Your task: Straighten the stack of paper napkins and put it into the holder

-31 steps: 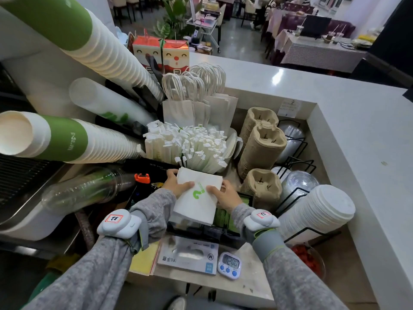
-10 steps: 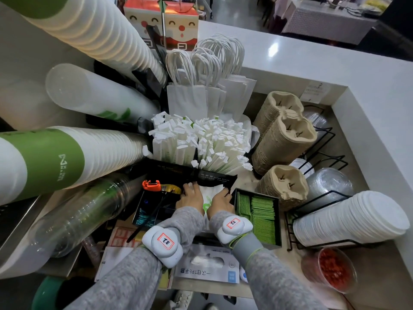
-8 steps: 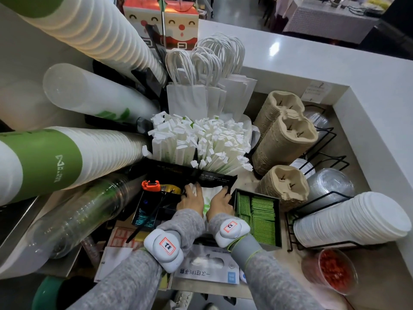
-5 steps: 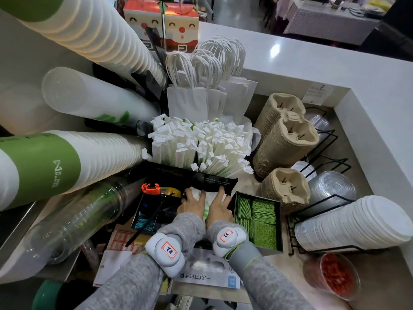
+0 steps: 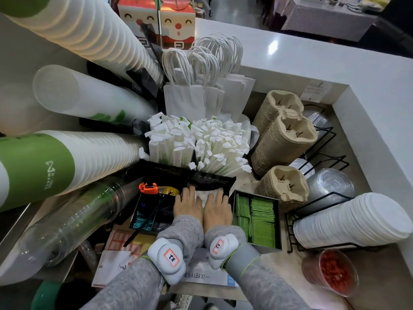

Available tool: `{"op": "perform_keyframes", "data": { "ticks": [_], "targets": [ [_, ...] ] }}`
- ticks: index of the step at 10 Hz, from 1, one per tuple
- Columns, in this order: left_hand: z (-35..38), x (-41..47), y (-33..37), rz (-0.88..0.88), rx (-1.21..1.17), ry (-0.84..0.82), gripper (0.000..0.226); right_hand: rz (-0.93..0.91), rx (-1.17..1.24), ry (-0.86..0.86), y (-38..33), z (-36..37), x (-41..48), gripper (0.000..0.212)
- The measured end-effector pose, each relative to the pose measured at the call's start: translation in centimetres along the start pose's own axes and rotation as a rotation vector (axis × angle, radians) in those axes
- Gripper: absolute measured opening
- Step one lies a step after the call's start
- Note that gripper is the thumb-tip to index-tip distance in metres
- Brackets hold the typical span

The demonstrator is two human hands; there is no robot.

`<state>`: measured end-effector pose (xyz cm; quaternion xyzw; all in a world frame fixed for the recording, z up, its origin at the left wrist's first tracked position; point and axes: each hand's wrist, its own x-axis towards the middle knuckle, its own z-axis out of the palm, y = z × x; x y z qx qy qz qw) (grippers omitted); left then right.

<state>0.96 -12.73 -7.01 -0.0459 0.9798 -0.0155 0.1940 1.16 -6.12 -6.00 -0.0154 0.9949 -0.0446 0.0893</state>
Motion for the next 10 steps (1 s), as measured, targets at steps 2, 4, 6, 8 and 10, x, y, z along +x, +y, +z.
{"op": "perform_keyframes", "data": {
  "ticks": [2,4,6,8,10],
  "targets": [
    [0.2,0.5,-0.6,0.080,0.244,-0.009,0.050,-0.061,-0.184,-0.002,0.2,-0.4,-1.0,0.033],
    [0.7,0.3,-1.2,0.098,0.370,-0.095,0.054,-0.203,-0.295,-0.218,1.3,0.9,0.0,0.044],
    [0.6,0.7,-1.5,0.143,0.427,-0.151,0.067,-0.257,-0.439,-0.237,1.3,0.8,0.2,0.046],
    [0.1,0.6,-1.7,0.169,0.443,-0.141,0.070,-0.239,-0.459,-0.246,1.1,0.8,0.5,0.046],
    [-2.5,-0.3,-1.9,0.187,0.258,-0.057,0.061,-0.290,-0.195,-0.145,1.8,-0.7,1.0,0.033]
  ]
}}
